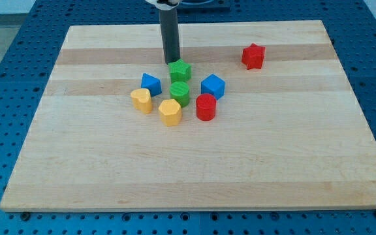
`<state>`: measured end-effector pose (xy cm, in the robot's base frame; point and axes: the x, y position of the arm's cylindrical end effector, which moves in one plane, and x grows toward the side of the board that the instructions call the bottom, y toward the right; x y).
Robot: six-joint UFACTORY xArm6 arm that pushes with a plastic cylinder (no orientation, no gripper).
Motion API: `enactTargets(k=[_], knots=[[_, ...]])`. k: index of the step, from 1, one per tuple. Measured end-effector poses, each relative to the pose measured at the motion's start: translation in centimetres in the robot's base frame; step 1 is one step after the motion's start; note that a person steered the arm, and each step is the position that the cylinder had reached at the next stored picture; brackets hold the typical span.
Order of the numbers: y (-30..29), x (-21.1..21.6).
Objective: Push the green star closer to the green circle
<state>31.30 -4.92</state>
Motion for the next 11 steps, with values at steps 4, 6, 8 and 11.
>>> enactTargets(k=[4, 6, 8, 11], knots=[[2.5, 0.5], [2.5, 1.7], [2.2, 2.9], [1.1, 2.2]])
